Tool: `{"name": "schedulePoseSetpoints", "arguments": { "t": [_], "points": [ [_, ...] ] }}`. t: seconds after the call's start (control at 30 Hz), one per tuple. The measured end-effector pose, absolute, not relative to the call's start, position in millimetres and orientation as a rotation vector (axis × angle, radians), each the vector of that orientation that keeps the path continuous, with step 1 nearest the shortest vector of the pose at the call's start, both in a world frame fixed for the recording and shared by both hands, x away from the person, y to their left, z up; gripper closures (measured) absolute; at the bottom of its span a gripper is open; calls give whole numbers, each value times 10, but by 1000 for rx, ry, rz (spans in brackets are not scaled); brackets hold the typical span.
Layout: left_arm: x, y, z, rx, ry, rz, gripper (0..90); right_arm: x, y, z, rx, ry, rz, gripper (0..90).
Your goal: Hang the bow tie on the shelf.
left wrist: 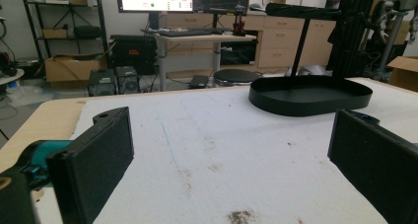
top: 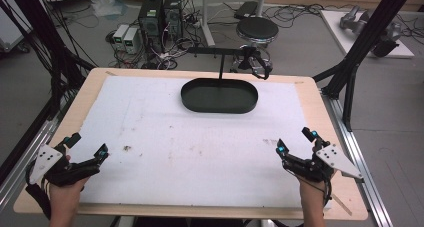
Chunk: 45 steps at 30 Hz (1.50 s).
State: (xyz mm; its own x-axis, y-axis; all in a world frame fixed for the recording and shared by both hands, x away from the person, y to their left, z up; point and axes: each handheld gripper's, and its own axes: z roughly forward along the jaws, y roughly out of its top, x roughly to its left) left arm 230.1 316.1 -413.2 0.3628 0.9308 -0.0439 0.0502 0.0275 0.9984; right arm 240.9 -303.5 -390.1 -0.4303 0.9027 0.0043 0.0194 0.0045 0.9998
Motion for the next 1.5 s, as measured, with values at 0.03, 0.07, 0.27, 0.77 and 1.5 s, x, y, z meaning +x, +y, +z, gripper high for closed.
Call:
{"name": "schedulePoseSetpoints", "arguments": {
  "t": [0.03, 0.07, 0.27, 0.77, 1.5],
  "points": [
    [2302, 3163, -4132, 1367, 978, 884, 39, 2397, -3037, -3949, 983, 1553, 1523, 105],
    [2301, 3168, -4132, 1368, 978, 886, 39, 2384, -3037, -3989, 987, 1570, 1520, 105],
    [2303, 3157, -4130, 1372, 974, 882, 39, 2341, -3046, -4100, 1010, 1631, 1520, 104],
    [2319, 3159, -4128, 1358, 976, 896, 40, 2262, -3097, -4182, 1034, 1650, 1495, 104],
    [2357, 3145, -4153, 1345, 958, 917, 39, 2154, -3191, -4242, 1031, 1592, 1511, 105]
  ]
}}
